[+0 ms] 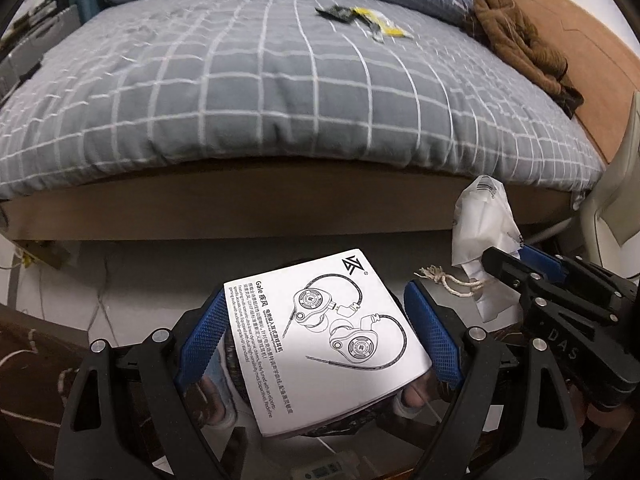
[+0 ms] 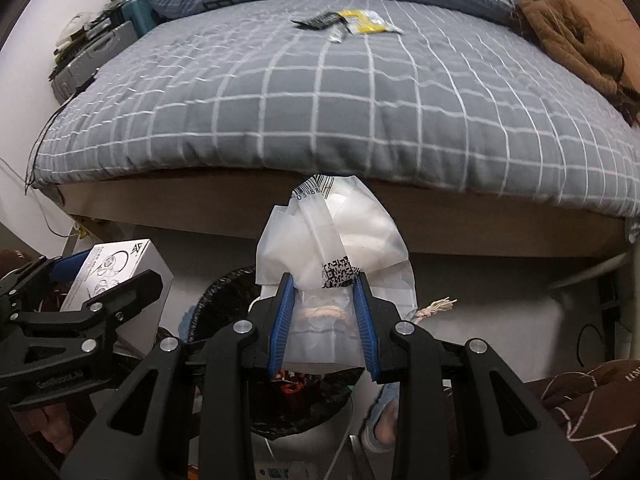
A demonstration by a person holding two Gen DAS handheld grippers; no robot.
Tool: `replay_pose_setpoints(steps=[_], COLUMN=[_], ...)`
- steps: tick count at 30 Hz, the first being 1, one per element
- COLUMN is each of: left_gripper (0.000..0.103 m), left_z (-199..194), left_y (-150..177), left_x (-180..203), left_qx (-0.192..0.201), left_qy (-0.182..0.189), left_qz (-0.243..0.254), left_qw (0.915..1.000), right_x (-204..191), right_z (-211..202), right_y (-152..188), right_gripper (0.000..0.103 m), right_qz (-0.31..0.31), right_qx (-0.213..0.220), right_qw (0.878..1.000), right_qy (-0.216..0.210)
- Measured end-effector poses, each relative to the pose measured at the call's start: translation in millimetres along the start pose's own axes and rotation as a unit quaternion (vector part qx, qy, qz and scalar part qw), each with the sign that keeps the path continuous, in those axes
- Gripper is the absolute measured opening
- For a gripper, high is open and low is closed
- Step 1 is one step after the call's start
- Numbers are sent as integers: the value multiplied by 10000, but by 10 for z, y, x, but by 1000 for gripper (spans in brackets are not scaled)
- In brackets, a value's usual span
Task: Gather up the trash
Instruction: 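Open the left tool to drop the box while the right tool releases the bag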
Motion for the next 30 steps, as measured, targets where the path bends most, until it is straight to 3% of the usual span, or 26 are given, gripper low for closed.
replay_pose_setpoints(steps=[9,14,18,30], left_gripper=[85,87,97,97], left_z=[518,647,696,638], left_y=[46,54,97,196], left_x=[166,168,99,-434], left_qx=[-469,-527,-491,-552], left_qy=[85,112,-33,-391], left_qz=[234,242,229,-124], left_qw=[9986,9983,9985,9976], right_x=[345,402,336,-232], right_z=[269,370,420,699], right_y=[120,171,194,246], right_gripper=[29,29,29,30], right_qz=[315,344,262,-266], right_qx=[-314,-432,-487,-823], right_qw=[9988,9983,9983,9962], right_qy=[182,196,168,-103])
Point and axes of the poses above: each gripper's, at about its wrist camera, not at the fingertips, and z roughly the way its jaws point, x to its right, y to its underside, the point moved 5 cm from there along z, roughly the way its jaws point, and after that the axes turned 14 degrees about y, right-handed, at the moved point
